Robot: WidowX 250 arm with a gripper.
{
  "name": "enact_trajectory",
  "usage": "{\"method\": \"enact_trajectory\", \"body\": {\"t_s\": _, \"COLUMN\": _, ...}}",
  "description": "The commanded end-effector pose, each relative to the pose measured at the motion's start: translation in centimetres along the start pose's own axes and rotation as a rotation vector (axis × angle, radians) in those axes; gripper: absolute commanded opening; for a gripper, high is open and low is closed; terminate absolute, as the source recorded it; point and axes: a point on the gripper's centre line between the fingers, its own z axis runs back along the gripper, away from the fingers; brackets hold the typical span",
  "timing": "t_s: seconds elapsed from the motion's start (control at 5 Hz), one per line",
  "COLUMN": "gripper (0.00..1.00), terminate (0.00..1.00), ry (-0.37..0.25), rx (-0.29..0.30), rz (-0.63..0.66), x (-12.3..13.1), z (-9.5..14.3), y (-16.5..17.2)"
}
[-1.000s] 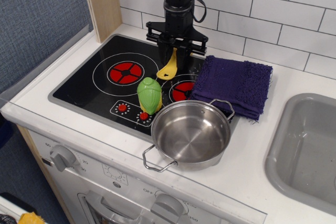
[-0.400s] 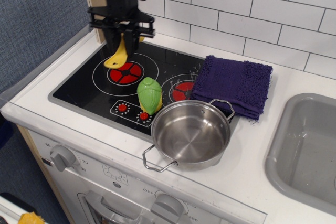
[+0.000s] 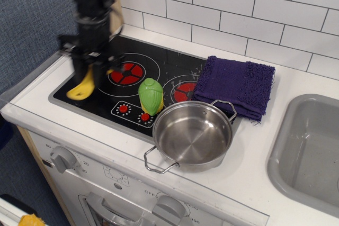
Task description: PLACE THE BRUSH AT THE LEFT SIDE CORNER OF THE STOVE
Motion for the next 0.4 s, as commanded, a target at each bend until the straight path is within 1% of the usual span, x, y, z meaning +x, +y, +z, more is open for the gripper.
{"method": "enact_trajectory", "body": {"t_s": 0.0, "gripper": 0.0, "terminate": 0.0, "ry": -0.067, "rx": 0.013, "rz": -0.073, "x": -0.6, "z": -2.1, "y": 5.35}}
{"method": "enact_trajectory", "body": {"t_s": 0.2, "gripper": 0.0, "terminate": 0.0, "ry": -0.091, "rx": -0.002, "rz": -0.156, "x": -1.0, "z": -2.46, "y": 5.36}}
